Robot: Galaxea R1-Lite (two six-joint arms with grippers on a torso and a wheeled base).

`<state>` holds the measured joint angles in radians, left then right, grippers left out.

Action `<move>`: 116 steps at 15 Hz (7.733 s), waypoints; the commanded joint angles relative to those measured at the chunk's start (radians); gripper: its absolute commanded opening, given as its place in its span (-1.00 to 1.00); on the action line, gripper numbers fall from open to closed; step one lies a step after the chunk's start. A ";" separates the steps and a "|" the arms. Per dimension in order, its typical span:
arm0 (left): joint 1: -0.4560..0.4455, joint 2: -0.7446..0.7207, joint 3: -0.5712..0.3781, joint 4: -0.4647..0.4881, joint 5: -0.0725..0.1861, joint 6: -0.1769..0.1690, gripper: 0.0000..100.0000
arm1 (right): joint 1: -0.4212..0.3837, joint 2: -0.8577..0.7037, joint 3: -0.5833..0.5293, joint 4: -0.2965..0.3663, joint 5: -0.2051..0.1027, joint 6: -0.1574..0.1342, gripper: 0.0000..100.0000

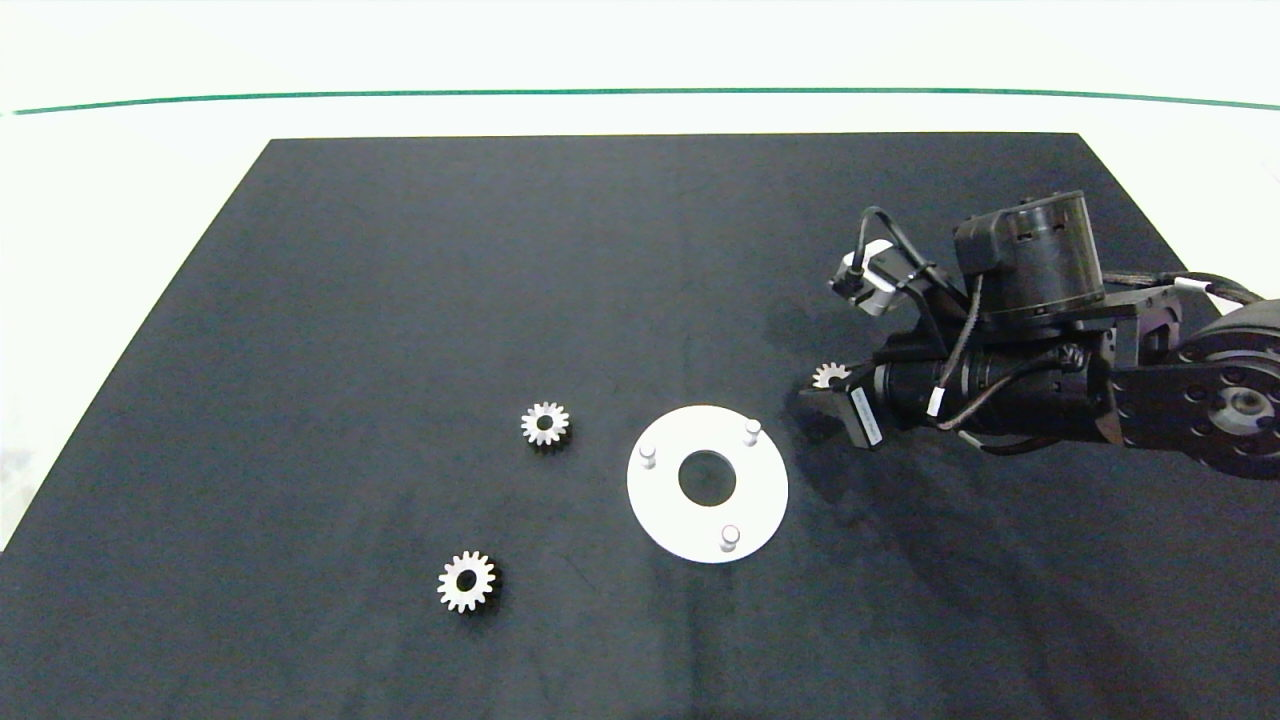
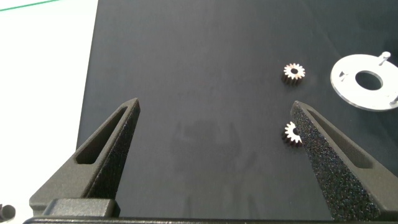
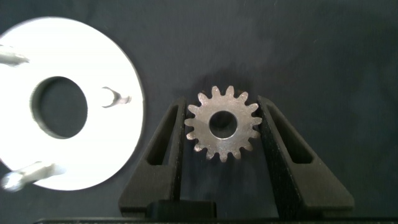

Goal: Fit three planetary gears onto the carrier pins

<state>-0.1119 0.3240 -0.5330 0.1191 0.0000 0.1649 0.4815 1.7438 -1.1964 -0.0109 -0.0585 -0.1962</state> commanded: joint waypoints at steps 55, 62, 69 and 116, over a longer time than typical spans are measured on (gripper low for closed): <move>0.001 -0.023 -0.022 0.034 0.002 -0.042 1.00 | 0.201 -0.337 0.192 0.005 -0.155 0.004 1.00; -0.026 0.036 0.160 0.066 0.000 0.051 1.00 | 0.088 -0.955 0.486 0.112 -0.202 0.049 1.00; -0.127 0.526 0.151 -0.279 -0.002 0.079 1.00 | 0.008 -1.049 0.322 0.223 -0.202 0.043 1.00; -0.496 1.106 0.274 -0.779 0.091 0.067 0.98 | 0.022 -0.954 0.307 0.588 -0.139 0.023 1.00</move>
<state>-0.6085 1.4240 -0.2579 -0.6574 0.0909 0.2304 0.5028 0.7883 -0.8909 0.5747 -0.1966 -0.1721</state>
